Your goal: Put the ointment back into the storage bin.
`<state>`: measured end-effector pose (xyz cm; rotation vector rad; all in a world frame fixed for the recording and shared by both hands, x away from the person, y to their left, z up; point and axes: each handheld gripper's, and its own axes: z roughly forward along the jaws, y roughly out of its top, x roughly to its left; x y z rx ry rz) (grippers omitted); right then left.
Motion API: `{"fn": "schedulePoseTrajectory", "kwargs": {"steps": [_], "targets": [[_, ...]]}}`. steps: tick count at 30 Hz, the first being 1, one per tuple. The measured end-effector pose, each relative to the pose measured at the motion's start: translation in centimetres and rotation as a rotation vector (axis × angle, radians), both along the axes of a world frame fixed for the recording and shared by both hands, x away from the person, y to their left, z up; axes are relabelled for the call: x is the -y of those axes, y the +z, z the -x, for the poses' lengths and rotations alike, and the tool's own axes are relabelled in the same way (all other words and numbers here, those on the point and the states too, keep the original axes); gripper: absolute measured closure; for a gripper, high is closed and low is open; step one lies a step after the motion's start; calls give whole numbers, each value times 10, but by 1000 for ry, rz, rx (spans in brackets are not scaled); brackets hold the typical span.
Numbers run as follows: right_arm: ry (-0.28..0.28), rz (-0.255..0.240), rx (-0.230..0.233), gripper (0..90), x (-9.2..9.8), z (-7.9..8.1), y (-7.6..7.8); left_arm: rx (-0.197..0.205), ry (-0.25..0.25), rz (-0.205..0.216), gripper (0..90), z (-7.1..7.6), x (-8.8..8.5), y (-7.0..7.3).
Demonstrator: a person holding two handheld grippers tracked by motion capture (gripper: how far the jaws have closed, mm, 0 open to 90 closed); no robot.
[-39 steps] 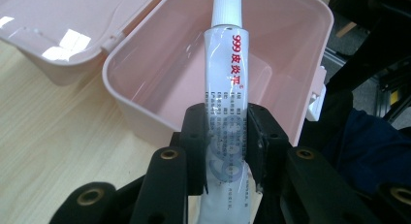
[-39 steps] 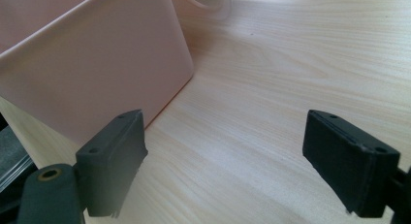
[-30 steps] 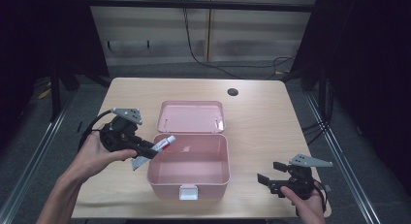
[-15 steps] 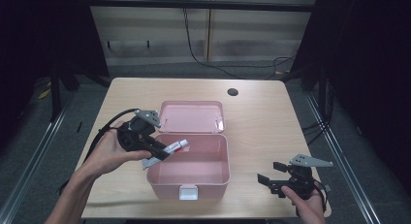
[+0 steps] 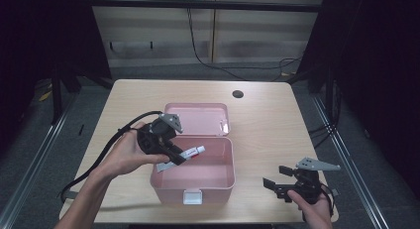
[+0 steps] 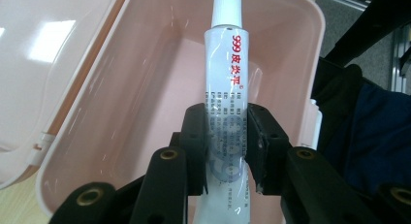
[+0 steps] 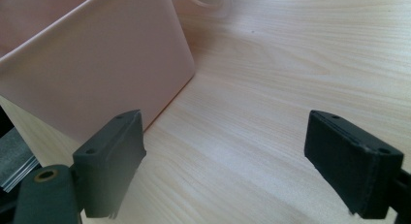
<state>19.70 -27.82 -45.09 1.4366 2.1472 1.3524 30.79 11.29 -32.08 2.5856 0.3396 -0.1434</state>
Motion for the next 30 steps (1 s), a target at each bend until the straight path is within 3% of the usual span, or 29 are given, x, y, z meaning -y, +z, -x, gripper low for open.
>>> {"fn": "schedulePoseTrajectory", "kwargs": {"steps": [12, 17, 30], "targets": [[-12, 3, 29, 144, 3, 2, 2, -27, -33, -58, 709, -4, 20, -17], [-7, 0, 30, 144, 4, 2, 2, -42, -43, -89, 708, -7, 26, -27], [-1, 2, 14, 144, 3, 1, 1, -86, -81, -121, 707, -6, 42, -49]]}}
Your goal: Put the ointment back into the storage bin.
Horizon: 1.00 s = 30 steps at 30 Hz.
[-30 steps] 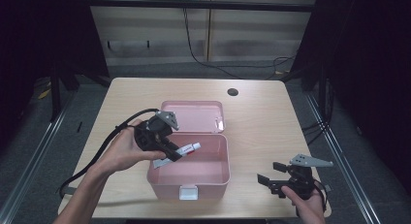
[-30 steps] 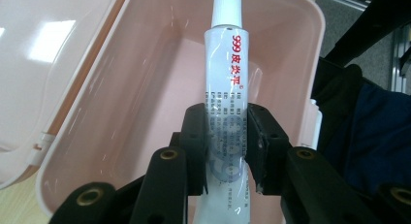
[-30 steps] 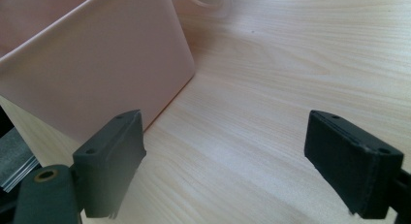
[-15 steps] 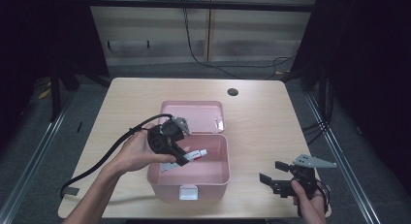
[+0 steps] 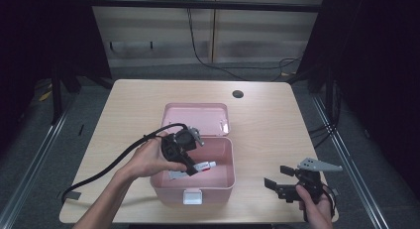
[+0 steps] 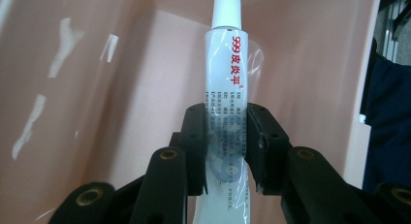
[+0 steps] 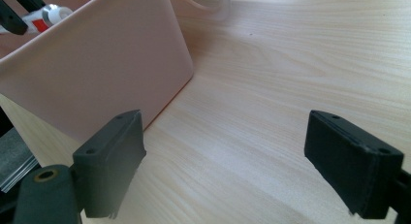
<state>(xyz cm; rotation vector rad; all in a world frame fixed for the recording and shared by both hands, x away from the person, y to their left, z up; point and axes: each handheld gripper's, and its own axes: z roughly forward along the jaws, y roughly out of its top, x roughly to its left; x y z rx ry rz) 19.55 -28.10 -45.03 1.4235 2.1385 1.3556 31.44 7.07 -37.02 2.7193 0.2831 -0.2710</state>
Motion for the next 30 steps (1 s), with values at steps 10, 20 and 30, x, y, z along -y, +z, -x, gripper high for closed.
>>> {"fn": "schedulePoseTrajectory", "kwargs": {"steps": [10, 20, 30], "targets": [[5, -3, -6, 144, -1, 0, 0, -23, -39, -6, 707, 1, 10, -17], [-2, 0, -7, 144, -1, 0, 0, -46, -74, -34, 710, 6, 15, -29], [-7, 2, -7, 144, 0, 0, 0, -80, -86, -49, 711, 9, 18, -35]]}}
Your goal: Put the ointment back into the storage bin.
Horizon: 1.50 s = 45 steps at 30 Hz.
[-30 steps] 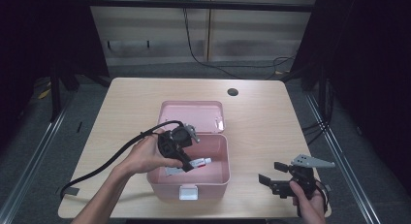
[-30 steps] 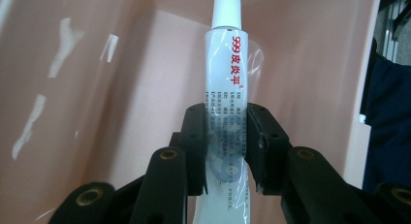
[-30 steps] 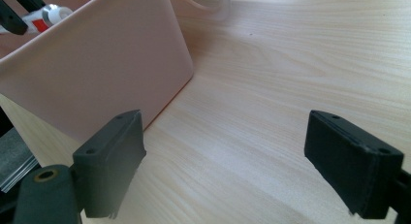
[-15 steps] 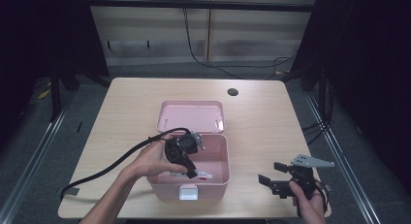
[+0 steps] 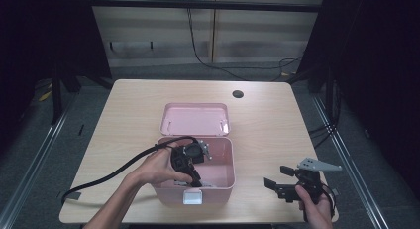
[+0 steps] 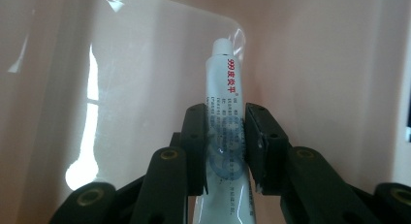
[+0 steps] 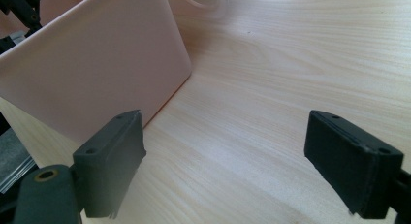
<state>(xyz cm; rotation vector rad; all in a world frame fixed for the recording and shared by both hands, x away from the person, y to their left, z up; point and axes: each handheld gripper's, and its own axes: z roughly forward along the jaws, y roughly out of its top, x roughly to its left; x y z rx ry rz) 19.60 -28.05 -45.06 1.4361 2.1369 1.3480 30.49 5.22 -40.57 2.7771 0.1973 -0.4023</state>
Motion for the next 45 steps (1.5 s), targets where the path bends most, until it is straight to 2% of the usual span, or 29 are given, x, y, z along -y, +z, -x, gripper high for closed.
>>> {"fn": "schedulePoseTrajectory", "kwargs": {"steps": [12, 15, 18, 21, 26, 31, 33, 43, 45], "targets": [[1, 6, 0, 144, 0, 0, 0, -16, -21, -10, 711, 2, 4, -6], [0, 8, -3, 145, 0, 0, 0, -24, -21, -38, 710, 0, 5, -8], [0, 6, -3, 145, -1, 0, 0, -42, -14, -36, 710, 0, 5, -10], [1, 9, -4, 145, 0, 0, 0, -47, -32, -64, 710, 0, 6, -12], [1, 9, -4, 144, 0, -1, 0, -67, -33, -101, 709, -1, 8, -16], [2, 10, -3, 144, 0, -1, -1, -80, -26, -120, 708, -1, 9, -18], [1, 11, -5, 144, 0, -1, -1, -78, -30, -138, 707, -1, 9, -19], [0, 12, -4, 145, 0, -1, -1, -75, -23, -164, 705, -2, 11, -22], [0, 12, -5, 145, 0, -1, -1, -70, -31, -181, 705, -1, 11, -22]]}}
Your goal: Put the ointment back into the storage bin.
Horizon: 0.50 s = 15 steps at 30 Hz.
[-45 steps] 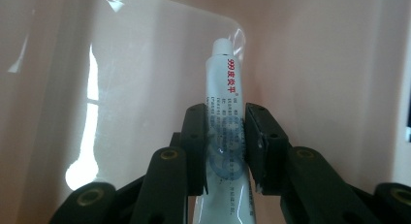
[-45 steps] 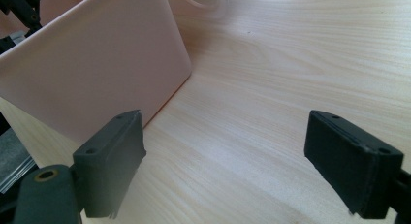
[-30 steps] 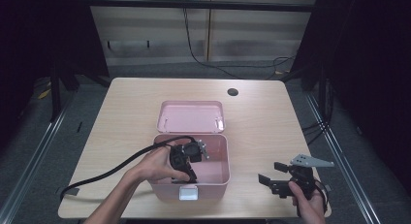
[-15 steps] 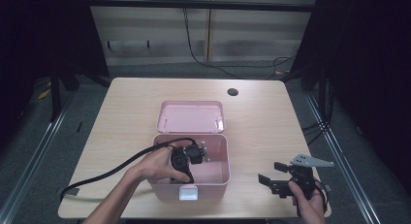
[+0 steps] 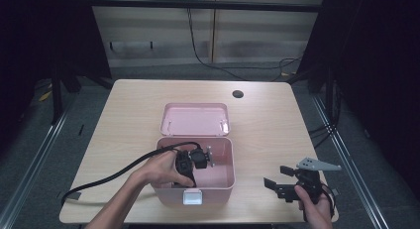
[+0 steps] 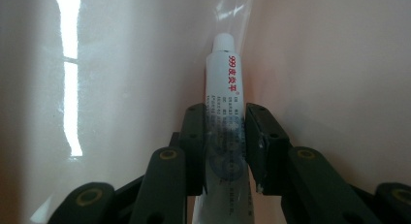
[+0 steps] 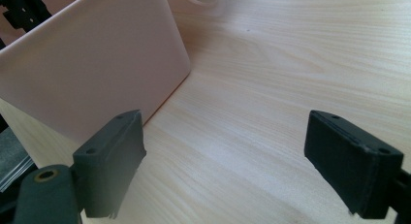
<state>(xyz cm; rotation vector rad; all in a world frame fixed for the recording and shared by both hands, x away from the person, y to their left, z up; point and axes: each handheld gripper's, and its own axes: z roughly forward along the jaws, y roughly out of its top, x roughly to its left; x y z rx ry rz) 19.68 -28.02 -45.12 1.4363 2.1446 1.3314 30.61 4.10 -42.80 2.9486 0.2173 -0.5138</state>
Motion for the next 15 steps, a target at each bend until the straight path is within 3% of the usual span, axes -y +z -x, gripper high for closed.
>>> {"fn": "schedulePoseTrajectory", "kwargs": {"steps": [7, 10, 15], "targets": [[-1, 1, 0, 145, 0, 0, 0, -4, -1, -38, 697, 0, 2, -4], [-1, 0, 0, 144, 0, 0, 0, -6, 6, -24, 700, -1, 2, -2], [0, 1, 0, 145, 0, 0, 0, -3, 3, -37, 696, 0, 2, -3]]}}
